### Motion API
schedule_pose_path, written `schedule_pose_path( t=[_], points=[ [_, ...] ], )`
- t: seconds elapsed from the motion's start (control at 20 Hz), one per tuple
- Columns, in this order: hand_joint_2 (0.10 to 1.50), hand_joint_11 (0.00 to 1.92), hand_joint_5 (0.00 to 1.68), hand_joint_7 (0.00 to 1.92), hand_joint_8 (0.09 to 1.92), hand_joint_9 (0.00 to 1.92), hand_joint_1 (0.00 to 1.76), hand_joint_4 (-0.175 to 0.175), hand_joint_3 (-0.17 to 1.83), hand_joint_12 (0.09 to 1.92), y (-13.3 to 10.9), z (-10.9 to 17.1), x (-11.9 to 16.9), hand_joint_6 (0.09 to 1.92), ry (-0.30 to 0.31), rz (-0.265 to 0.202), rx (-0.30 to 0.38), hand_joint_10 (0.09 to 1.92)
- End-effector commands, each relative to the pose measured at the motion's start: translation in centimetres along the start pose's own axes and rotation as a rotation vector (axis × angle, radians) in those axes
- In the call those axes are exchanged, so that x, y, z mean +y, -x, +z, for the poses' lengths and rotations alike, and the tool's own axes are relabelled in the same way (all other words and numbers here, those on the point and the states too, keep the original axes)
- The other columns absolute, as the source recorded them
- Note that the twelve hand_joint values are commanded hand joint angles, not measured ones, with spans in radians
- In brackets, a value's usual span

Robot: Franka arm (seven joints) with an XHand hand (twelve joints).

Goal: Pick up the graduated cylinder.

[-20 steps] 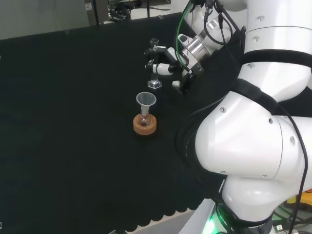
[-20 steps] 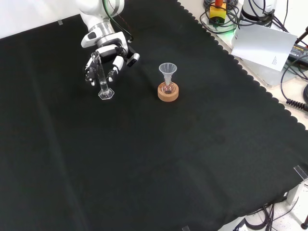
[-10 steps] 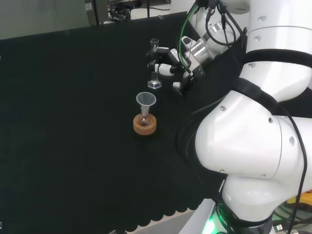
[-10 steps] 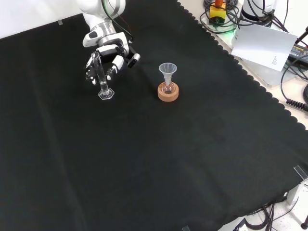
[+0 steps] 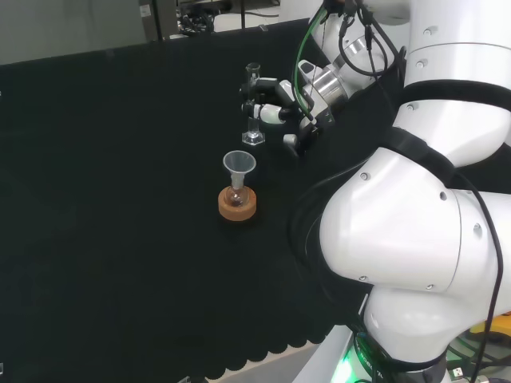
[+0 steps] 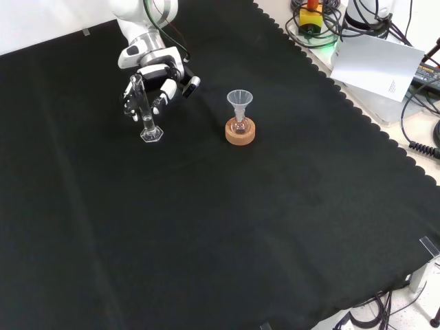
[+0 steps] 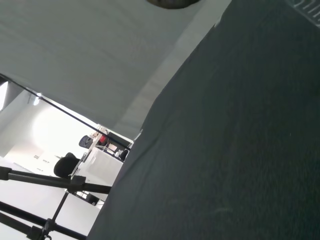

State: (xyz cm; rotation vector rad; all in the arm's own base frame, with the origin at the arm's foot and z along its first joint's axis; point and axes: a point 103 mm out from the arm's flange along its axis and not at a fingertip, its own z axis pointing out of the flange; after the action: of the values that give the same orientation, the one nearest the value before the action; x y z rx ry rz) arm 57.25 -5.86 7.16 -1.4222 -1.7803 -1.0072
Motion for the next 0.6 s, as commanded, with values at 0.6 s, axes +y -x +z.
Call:
schedule_pose_path(
  t=[0.6],
  points=[
    [1.19, 0.87, 0.76, 0.76, 0.61, 1.04, 1.15, -0.038, -0.17, 1.01, -0.21, 0.89, 0.39, 0.63, -0.015, 0.001, 0.003, 0.31]
  ],
)
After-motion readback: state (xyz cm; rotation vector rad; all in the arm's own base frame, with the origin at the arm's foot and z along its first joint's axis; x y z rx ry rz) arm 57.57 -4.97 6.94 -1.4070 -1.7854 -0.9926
